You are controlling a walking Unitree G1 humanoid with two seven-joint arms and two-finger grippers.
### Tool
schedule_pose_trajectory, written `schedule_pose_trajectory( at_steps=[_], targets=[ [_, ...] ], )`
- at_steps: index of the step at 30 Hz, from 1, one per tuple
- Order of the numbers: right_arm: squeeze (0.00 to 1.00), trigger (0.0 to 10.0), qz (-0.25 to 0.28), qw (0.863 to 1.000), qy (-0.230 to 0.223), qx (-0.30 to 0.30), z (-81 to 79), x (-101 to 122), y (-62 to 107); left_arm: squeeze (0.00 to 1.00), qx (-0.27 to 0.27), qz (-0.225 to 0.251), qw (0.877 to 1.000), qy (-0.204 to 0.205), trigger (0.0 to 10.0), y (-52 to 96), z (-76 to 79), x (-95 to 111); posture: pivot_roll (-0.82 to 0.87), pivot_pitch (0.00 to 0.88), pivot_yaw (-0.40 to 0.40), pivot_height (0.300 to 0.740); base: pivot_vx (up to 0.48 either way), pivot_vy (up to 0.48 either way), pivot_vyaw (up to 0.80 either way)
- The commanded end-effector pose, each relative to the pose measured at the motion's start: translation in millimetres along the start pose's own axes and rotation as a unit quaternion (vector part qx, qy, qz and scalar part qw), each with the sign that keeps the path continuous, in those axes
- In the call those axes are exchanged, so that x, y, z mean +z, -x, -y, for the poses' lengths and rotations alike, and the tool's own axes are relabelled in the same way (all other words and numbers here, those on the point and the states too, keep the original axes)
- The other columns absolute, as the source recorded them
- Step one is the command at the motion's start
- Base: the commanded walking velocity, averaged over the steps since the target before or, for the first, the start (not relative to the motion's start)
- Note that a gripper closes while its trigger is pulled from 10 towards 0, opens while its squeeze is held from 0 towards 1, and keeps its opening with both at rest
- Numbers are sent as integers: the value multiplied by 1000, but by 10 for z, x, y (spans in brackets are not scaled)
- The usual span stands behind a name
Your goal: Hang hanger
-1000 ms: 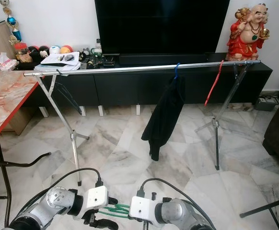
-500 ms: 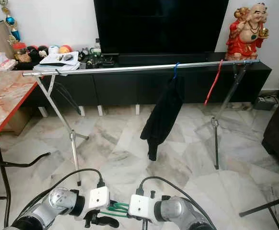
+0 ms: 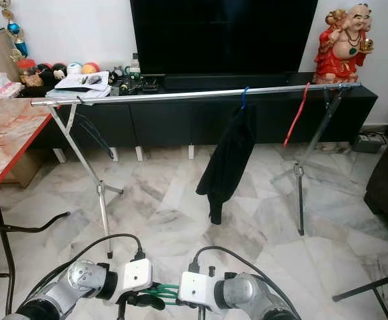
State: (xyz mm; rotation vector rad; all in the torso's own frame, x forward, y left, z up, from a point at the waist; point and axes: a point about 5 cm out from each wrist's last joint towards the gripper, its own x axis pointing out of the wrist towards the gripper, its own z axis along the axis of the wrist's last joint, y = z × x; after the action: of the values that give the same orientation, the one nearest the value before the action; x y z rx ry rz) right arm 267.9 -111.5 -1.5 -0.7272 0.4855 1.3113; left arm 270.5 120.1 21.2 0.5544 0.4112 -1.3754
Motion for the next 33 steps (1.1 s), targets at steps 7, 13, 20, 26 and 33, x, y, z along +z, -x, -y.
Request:
schedule_pose_trajectory(
  at_steps=[7,13,20,26,33],
  targets=[
    [0,10000,15,1000,6,-14,91,76,20,0,-15,-14,1000,-7,0,14,17,-35,115,0,17,740,0,0,0],
    [82,10000,11,1000,-7,-12,98,50,38,0,-16,-23,1000,-11,0,36,20,-64,117,0,15,740,0,0,0],
    [1000,10000,12,1000,-14,-12,98,42,43,0,-16,-23,1000,-13,0,38,16,-62,117,0,14,740,0,0,0],
    [1000,10000,3,1000,-21,2,62,-1,48,0,-17,-30,999,-17,0,49,24,-84,117,0,15,740,0,0,0],
    [1000,10000,-16,1000,-10,12,28,-51,54,0,-18,-69,997,-28,0,91,80,-214,116,1,17,740,0,0,0]
  ],
)
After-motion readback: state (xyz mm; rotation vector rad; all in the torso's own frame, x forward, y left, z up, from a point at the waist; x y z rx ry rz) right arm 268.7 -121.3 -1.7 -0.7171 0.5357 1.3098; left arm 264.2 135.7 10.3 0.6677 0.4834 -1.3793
